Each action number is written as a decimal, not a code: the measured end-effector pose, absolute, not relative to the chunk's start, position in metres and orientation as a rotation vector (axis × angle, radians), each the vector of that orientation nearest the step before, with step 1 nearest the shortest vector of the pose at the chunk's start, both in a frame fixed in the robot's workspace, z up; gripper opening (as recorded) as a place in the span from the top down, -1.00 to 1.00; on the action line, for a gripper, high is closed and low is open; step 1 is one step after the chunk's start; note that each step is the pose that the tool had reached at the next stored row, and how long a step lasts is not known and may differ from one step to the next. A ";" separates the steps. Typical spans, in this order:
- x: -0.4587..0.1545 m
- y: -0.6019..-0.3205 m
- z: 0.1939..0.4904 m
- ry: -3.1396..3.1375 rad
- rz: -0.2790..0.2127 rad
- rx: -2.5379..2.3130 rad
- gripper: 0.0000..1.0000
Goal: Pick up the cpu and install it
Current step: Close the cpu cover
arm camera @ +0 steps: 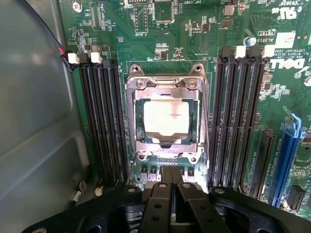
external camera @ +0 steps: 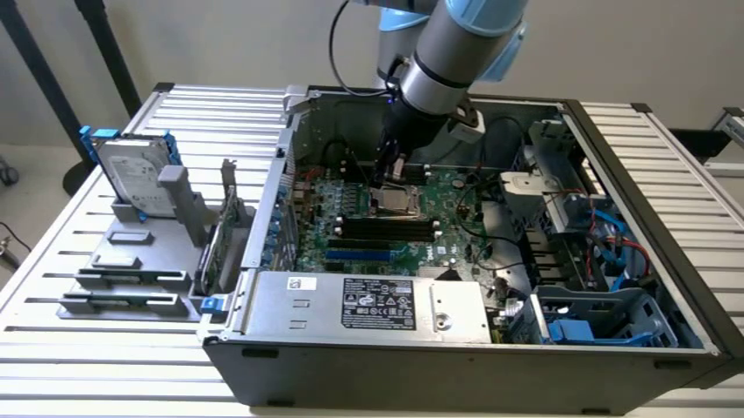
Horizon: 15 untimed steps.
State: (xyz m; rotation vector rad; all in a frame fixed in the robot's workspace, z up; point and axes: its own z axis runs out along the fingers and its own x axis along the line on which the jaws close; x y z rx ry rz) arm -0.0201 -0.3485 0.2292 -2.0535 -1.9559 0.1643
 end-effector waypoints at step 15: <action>-0.022 -0.348 0.211 -1.920 0.122 -2.052 0.79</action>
